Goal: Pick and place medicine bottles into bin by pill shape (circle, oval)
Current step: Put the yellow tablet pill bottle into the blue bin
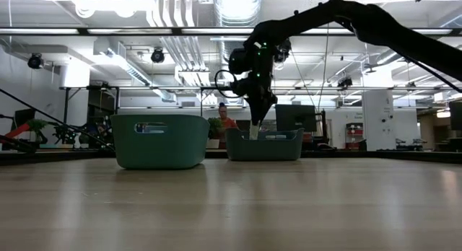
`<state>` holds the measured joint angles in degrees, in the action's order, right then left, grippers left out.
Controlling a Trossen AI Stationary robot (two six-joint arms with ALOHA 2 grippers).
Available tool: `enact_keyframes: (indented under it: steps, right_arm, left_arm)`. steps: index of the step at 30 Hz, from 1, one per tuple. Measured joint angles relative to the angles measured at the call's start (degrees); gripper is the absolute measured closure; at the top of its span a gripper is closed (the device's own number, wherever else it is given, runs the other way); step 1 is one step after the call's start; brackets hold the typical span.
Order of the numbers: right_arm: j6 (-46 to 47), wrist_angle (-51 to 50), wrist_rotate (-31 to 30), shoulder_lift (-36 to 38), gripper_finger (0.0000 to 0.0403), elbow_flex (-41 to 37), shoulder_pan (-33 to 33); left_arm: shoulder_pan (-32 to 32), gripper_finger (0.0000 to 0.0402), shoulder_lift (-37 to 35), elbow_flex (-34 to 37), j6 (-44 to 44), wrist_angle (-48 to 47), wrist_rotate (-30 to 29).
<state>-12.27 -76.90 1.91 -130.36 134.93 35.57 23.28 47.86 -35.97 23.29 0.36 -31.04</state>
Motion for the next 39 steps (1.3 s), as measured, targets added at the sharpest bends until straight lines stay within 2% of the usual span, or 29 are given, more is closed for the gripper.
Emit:
enact_keyframes:
  steps: [10,39]
  right_arm:
    - [-0.9,0.7,-0.5,-2.6,0.0292,0.0,0.1]
    - [-1.2,2.7,-2.1,-2.7,0.0291,-1.1,0.5]
  left_arm:
    - [0.0,0.0230,0.0,0.0,0.0,0.0,-0.2]
    - [0.0,0.0230,0.0,0.0,0.0,0.0,-0.4]
